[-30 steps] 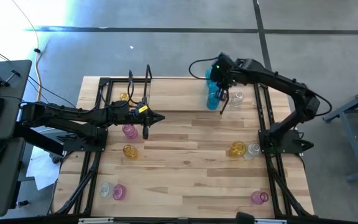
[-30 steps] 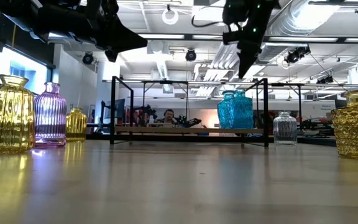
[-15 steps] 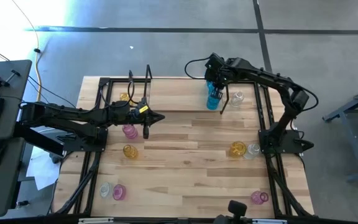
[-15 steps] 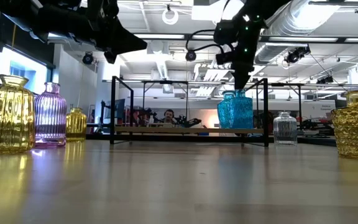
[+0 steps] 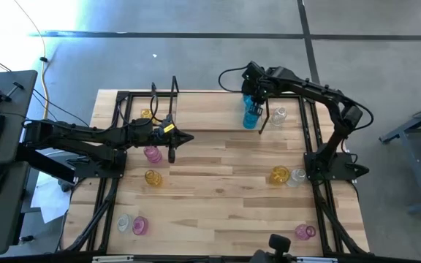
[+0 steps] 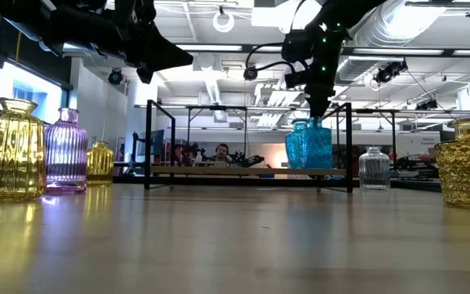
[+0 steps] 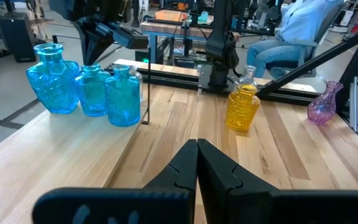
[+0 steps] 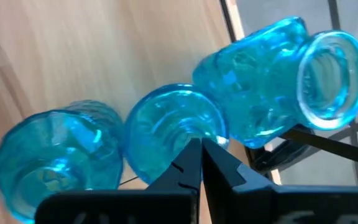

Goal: Sort vases onto shelf
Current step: Adjust the blue vases on the shelf

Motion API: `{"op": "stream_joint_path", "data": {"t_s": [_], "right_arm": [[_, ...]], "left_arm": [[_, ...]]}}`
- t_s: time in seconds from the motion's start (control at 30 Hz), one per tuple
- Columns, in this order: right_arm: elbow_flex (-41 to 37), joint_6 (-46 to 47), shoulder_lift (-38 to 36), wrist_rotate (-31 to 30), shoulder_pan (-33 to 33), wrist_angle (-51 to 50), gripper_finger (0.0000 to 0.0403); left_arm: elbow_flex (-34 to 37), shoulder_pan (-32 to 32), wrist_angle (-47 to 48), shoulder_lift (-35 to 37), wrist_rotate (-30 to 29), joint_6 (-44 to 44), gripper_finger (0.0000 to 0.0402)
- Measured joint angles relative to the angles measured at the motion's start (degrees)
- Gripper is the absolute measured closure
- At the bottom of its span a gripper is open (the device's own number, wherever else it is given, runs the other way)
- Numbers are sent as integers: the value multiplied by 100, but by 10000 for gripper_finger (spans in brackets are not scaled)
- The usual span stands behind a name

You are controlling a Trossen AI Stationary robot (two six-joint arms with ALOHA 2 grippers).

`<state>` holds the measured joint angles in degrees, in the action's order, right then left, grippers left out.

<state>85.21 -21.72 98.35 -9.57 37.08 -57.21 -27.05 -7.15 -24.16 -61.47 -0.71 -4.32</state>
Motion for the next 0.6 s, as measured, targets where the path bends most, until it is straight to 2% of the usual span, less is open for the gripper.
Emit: {"op": "stream_joint_path", "data": {"t_s": [0.6], "right_arm": [[15,-38,173,116,17,120,403]], "left_arm": [[0,-1,2,0,-2,-2,401]]}}
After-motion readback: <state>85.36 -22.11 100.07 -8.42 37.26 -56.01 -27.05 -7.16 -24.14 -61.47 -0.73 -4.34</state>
